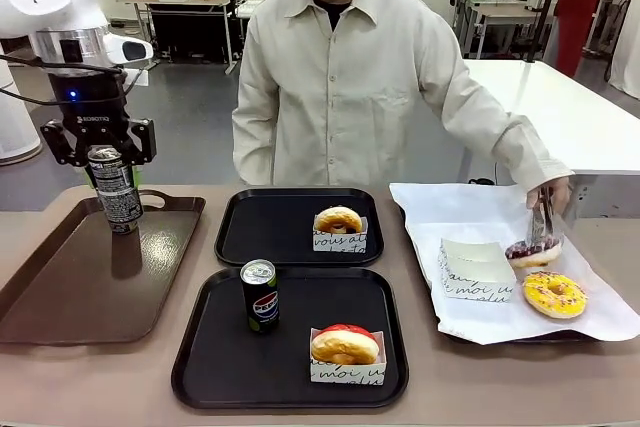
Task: Set up donuts and drinks on trays.
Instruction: Pick up one Pepsi coke from the Handle tray and place it on the Flat Tray without a Pepsi coke.
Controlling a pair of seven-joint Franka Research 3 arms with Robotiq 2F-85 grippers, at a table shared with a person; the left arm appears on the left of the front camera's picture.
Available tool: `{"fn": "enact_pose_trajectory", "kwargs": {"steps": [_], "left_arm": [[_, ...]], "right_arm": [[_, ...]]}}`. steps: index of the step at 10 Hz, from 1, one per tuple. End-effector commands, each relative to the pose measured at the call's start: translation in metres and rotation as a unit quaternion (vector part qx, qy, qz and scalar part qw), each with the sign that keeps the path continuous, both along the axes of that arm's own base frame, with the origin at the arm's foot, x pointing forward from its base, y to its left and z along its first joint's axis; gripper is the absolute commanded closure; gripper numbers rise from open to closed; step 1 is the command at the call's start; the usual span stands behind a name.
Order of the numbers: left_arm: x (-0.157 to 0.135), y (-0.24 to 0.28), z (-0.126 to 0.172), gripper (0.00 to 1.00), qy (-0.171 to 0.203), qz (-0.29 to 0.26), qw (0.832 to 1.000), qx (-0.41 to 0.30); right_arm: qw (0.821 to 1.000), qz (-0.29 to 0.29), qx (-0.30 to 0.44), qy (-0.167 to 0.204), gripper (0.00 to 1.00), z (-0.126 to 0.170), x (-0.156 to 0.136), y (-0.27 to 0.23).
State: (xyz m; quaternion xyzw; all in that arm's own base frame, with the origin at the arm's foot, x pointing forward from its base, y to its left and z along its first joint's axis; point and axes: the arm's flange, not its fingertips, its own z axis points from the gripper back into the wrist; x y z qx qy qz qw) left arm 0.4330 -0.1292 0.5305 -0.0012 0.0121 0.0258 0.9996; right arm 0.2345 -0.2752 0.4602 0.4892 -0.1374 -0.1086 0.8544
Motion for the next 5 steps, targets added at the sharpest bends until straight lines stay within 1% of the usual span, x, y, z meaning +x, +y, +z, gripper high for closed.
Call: {"fn": "enact_pose_trajectory", "kwargs": {"steps": [1, 2, 5], "left_arm": [[-0.009, 0.014, -0.003, 1.0, -0.001, 0.003, 1.0, -0.018], [0.0, 0.0, 0.0, 1.0, 0.0, 0.0, 1.0, 0.0], [0.0, 0.0, 0.0, 1.0, 0.0, 0.0, 1.0, 0.0]], "right_arm": [[1.0, 0.0, 0.008, -0.008, 0.0, 0.0, 0.0, -0.001], [1.0, 0.0, 0.008, -0.008, 0.0, 0.0, 0.0, -0.001], [1.0, 0.0, 0.008, -0.008, 0.0, 0.0, 0.0, -0.001]]}}
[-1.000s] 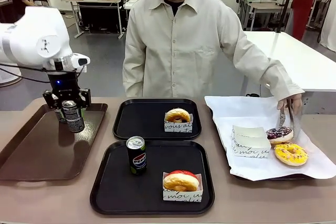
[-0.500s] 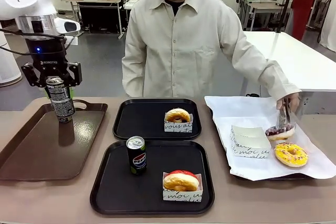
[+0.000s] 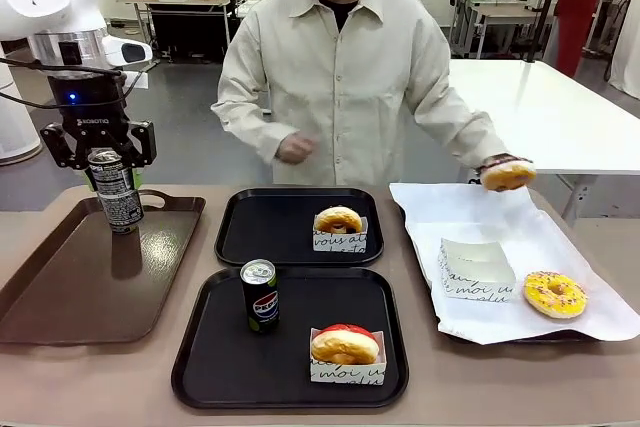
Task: Set up donuts and drinks on trays.
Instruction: Pick up one Pepsi coke from the Handle tray and place it on the Flat Tray without a Pepsi coke.
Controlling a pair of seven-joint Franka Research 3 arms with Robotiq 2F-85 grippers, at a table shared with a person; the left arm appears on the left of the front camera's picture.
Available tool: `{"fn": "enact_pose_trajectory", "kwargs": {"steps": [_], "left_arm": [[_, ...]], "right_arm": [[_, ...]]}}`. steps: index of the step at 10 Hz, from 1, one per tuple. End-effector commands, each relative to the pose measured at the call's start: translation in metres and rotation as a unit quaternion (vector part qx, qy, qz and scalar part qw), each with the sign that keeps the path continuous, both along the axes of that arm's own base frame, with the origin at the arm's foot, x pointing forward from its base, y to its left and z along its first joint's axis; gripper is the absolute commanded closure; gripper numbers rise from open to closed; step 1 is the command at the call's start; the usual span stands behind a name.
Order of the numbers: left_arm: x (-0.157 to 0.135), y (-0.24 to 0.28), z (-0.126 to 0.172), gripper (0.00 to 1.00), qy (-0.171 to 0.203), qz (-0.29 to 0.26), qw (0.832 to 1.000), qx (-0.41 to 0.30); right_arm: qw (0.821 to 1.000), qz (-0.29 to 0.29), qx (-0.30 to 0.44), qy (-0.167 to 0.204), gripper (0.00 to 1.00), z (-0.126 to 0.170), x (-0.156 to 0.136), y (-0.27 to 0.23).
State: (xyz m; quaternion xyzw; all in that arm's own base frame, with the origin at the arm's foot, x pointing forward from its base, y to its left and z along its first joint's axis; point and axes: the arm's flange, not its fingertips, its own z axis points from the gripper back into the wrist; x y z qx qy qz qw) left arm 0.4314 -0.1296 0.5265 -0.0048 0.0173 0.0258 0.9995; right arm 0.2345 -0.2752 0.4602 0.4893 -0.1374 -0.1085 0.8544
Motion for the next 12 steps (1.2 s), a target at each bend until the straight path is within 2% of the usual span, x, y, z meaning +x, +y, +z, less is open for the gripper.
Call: {"fn": "enact_pose_trajectory", "kwargs": {"steps": [1, 2, 3, 9, 11, 12], "left_arm": [[0.002, 0.0, 0.004, 1.0, -0.005, 0.0, 1.0, 0.004], [0.002, 0.0, 0.004, 1.0, -0.005, 0.0, 1.0, 0.004], [0.0, 0.0, 0.0, 0.4, 0.0, 0.0, 1.0, 0.0], [0.065, -0.109, -0.008, 0.4, -0.008, -0.065, 0.997, 0.033], [0.078, -0.141, -0.022, 0.4, -0.024, -0.089, 0.996, 0.021], [0.092, -0.154, -0.029, 0.4, -0.016, -0.106, 0.994, 0.013]], "right_arm": [[1.0, 0.0, 0.008, -0.008, 0.0, 0.0, 0.001, -0.001], [1.0, 0.0, 0.008, -0.008, 0.0, 0.0, 0.001, -0.001], [1.0, 0.0, 0.008, -0.008, 0.0, 0.0, 0.001, -0.001], [1.0, 0.0, 0.008, -0.008, 0.0, 0.0, 0.001, -0.001], [1.0, 0.0, 0.008, -0.008, 0.0, 0.0, 0.001, -0.001], [1.0, 0.0, 0.008, -0.008, 0.0, 0.0, 0.001, -0.001]]}}
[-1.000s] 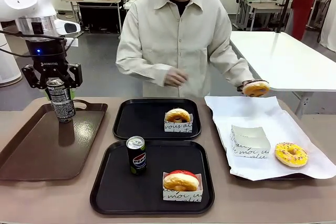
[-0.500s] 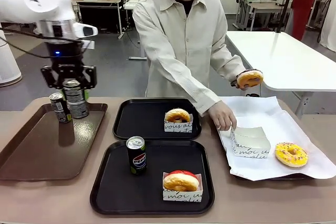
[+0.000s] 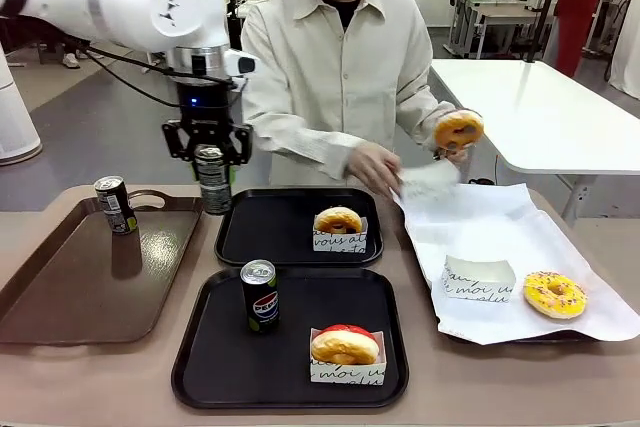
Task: Set up donuts and drinks on trays.
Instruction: Pick up one Pepsi coke from the Handle tray and place it on the Flat Tray without a Pepsi coke.
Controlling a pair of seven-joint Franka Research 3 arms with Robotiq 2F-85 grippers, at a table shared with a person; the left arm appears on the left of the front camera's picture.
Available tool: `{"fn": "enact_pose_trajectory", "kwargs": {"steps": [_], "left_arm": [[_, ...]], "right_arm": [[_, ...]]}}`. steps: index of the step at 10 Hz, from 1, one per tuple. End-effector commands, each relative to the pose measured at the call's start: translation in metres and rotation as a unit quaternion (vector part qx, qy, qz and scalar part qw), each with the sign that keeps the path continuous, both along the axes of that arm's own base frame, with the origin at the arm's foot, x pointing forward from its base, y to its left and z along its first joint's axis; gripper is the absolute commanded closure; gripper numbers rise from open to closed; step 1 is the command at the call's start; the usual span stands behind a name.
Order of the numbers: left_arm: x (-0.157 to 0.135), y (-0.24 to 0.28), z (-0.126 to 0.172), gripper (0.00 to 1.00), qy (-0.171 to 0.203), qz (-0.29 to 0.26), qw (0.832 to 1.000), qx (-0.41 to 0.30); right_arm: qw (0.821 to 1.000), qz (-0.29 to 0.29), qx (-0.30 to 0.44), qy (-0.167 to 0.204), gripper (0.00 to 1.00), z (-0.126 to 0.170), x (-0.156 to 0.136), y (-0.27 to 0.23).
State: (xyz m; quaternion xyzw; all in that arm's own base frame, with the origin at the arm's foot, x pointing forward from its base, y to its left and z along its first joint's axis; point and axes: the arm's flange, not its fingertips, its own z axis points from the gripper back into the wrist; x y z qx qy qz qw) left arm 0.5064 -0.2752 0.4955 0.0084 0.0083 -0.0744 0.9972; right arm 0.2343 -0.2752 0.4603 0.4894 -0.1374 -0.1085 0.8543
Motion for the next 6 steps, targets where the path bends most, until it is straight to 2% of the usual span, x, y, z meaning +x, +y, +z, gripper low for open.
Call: {"fn": "enact_pose_trajectory", "kwargs": {"steps": [1, 2, 4, 6], "left_arm": [[0.006, -0.002, 0.002, 0.4, 0.006, -0.015, 1.0, 0.005], [-0.016, 0.02, 0.009, 0.4, 0.026, -0.042, 0.999, 0.016], [-0.071, 0.062, 0.0, 0.4, 0.032, -0.07, 0.996, 0.033], [-0.083, 0.069, 0.005, 0.4, 0.019, -0.083, 0.995, 0.047]], "right_arm": [[1.0, 0.0, 0.008, -0.008, 0.0, 0.0, 0.001, -0.001], [1.0, 0.0, 0.008, -0.008, 0.0, 0.0, 0.001, -0.001], [1.0, 0.0, 0.008, -0.008, 0.0, 0.0, 0.001, -0.001], [1.0, 0.0, 0.008, -0.008, 0.0, 0.0, 0.001, -0.001]]}}
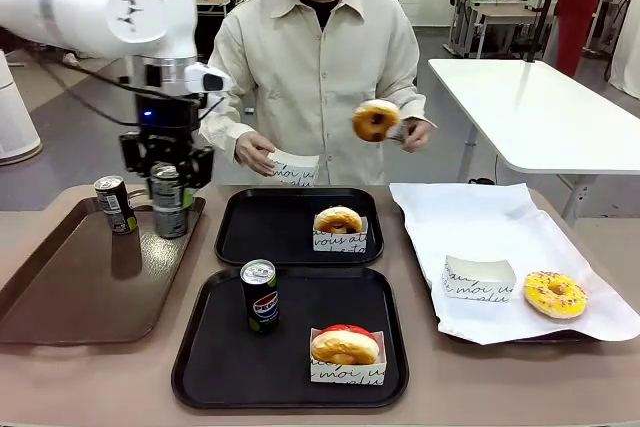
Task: Set up donuts and drinks on trays.
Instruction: Pick up one Pepsi coke from the Handle tray and place it on the Flat Tray without a Pepsi coke.
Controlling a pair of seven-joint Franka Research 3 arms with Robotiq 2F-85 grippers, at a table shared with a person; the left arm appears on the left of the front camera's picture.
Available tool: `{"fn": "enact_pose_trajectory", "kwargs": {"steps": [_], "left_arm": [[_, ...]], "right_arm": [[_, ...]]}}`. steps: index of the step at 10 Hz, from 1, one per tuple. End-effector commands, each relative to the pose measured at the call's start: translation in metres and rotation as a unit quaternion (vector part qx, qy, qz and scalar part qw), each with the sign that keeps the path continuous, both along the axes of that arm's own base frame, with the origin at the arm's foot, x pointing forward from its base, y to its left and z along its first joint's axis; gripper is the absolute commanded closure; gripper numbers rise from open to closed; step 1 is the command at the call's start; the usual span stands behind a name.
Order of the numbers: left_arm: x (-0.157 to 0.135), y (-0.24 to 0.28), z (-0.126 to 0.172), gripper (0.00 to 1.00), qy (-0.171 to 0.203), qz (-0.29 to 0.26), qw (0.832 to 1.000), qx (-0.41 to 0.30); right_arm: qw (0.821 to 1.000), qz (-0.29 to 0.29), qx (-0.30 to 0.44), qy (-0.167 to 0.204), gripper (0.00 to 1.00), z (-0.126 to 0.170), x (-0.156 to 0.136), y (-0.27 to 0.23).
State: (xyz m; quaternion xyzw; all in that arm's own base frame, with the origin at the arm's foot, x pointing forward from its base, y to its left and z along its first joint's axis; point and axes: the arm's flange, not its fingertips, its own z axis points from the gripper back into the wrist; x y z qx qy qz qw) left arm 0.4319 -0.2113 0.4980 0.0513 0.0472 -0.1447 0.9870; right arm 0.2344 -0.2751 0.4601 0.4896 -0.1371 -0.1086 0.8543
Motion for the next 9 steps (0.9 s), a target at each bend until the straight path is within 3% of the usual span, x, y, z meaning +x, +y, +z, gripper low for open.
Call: {"fn": "enact_pose_trajectory", "kwargs": {"steps": [1, 9], "left_arm": [[-0.013, 0.006, 0.0, 0.4, -0.021, -0.011, 1.0, -0.004], [0.001, 0.01, 0.009, 0.4, -0.029, -0.001, 1.0, -0.005]], "right_arm": [[1.0, 0.0, 0.008, -0.008, 0.0, 0.0, 0.001, -0.001], [1.0, 0.0, 0.008, -0.008, 0.0, 0.0, 0.001, -0.001]]}}
